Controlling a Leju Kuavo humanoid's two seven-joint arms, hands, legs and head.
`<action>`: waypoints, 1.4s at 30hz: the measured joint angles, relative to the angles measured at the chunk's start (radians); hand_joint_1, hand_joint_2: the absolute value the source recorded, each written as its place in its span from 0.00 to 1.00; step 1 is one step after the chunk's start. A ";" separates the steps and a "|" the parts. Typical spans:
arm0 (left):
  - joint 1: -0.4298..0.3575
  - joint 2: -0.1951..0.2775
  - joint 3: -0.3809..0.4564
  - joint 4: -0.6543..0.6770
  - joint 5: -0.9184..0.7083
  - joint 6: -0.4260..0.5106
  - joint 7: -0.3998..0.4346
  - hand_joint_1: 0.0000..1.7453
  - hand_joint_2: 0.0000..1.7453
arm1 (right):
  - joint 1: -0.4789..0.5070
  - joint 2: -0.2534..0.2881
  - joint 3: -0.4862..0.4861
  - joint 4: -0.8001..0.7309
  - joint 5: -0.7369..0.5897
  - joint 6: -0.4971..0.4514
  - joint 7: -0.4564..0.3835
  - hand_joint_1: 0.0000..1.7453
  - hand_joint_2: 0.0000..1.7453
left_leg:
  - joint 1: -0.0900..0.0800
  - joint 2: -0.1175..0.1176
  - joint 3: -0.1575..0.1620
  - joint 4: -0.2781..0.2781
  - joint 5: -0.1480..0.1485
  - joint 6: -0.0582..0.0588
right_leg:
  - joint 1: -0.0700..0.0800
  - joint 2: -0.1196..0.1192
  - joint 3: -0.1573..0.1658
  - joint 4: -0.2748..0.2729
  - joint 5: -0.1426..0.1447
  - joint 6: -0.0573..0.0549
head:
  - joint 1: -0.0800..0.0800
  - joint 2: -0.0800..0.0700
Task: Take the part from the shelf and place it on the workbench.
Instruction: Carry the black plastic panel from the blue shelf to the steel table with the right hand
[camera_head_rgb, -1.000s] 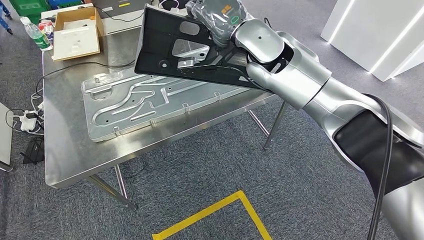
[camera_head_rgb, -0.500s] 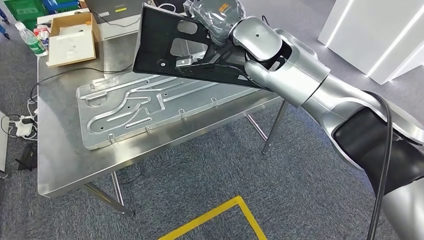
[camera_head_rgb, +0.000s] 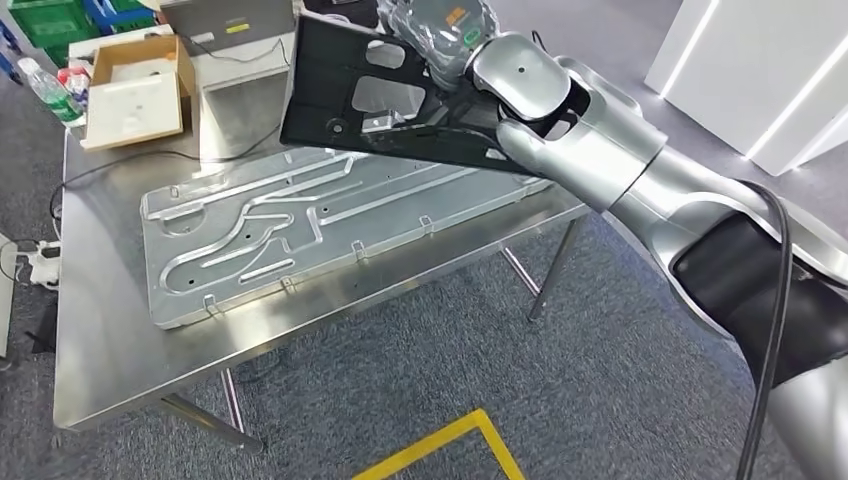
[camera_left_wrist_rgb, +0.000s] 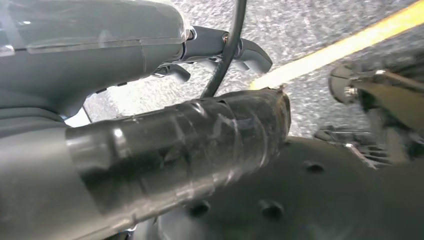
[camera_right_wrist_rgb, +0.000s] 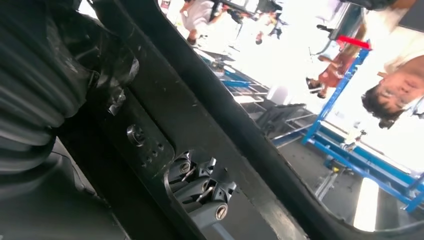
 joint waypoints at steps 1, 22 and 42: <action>-0.001 0.000 0.000 0.000 0.000 0.000 0.000 0.00 0.00 | 0.001 0.000 0.001 0.001 0.000 0.000 0.000 1.00 1.00 | -0.004 0.002 0.012 -0.015 -0.012 0.006 | 0.001 -0.001 0.005 -0.005 0.001 0.006 | 0.000 0.000; -0.007 -0.001 0.001 0.000 0.008 0.011 -0.005 0.00 0.00 | 0.001 -0.002 0.022 0.040 0.022 -0.015 0.026 1.00 1.00 | 0.005 -0.012 0.118 0.094 -0.161 -0.028 | -0.002 -0.004 -0.122 -0.033 0.149 -0.019 | 0.000 0.000; -0.015 0.001 0.002 0.000 0.011 0.003 -0.006 0.00 0.00 | 0.118 0.030 0.033 0.123 0.074 -0.063 -0.006 1.00 1.00 | 0.000 -0.063 0.059 -0.068 -0.015 0.022 | 0.001 -0.006 -0.171 0.227 -0.026 0.028 | 0.001 0.000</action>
